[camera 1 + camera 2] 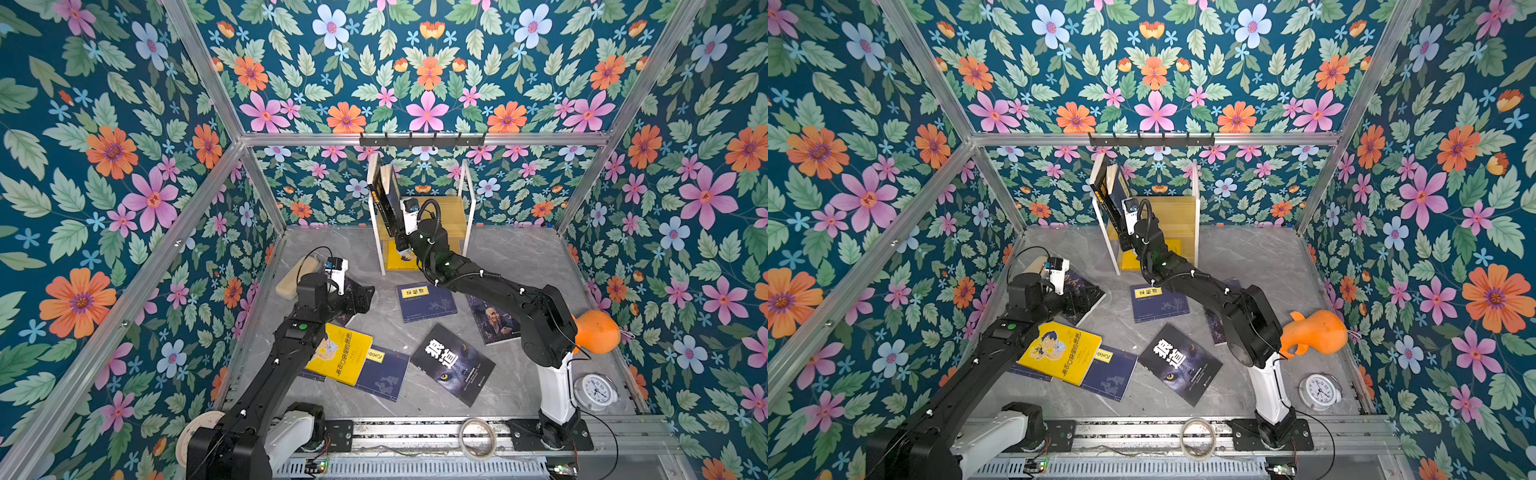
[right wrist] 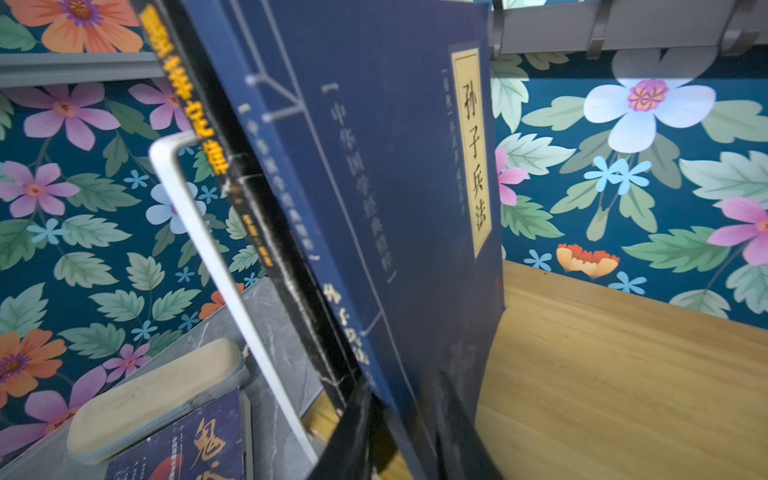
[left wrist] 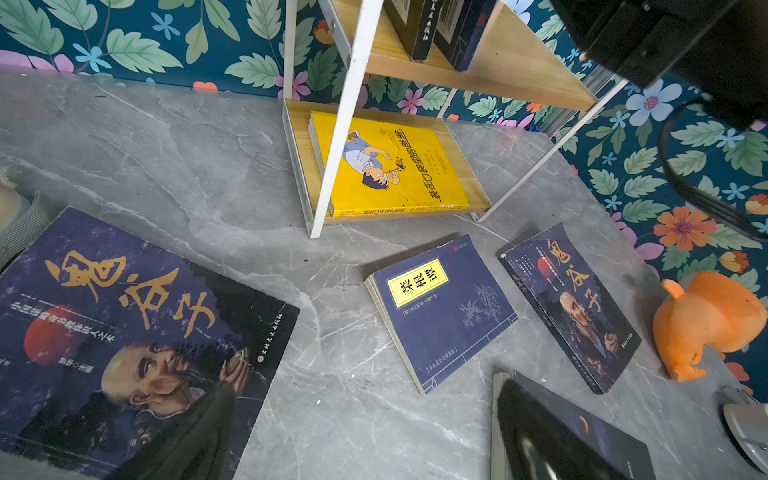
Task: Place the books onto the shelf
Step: 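Lower the blue book onto the upper tier beside the black book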
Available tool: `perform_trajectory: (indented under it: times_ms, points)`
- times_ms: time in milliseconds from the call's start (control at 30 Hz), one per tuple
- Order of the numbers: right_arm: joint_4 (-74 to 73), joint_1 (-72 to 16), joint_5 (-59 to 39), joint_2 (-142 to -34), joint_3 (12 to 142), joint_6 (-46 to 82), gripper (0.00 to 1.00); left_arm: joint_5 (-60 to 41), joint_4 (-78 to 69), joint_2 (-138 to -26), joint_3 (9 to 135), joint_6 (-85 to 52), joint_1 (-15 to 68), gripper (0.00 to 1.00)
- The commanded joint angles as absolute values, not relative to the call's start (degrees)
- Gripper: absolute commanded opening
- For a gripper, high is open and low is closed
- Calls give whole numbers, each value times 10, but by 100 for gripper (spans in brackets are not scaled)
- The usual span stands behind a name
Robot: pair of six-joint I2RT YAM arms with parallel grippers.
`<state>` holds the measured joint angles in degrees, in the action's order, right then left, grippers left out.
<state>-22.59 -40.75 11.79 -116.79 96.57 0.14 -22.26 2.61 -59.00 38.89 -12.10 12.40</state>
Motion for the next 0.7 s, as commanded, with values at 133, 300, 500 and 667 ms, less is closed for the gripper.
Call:
perform_trajectory:
  times_ms: [133,300,500,667]
  points:
    - [-265,-407,63,-1147,942,-10,29,-226,13,-591,389,-122,122,100]
    - [-277,-408,64,-1123,909,-17,31,-226,13,-593,390,-124,121,100]
    - [-270,-403,68,-1098,886,-40,37,-228,12,-592,389,-126,121,100]
    - [-235,-383,96,-1084,890,-25,36,-226,9,-595,384,-125,121,100]
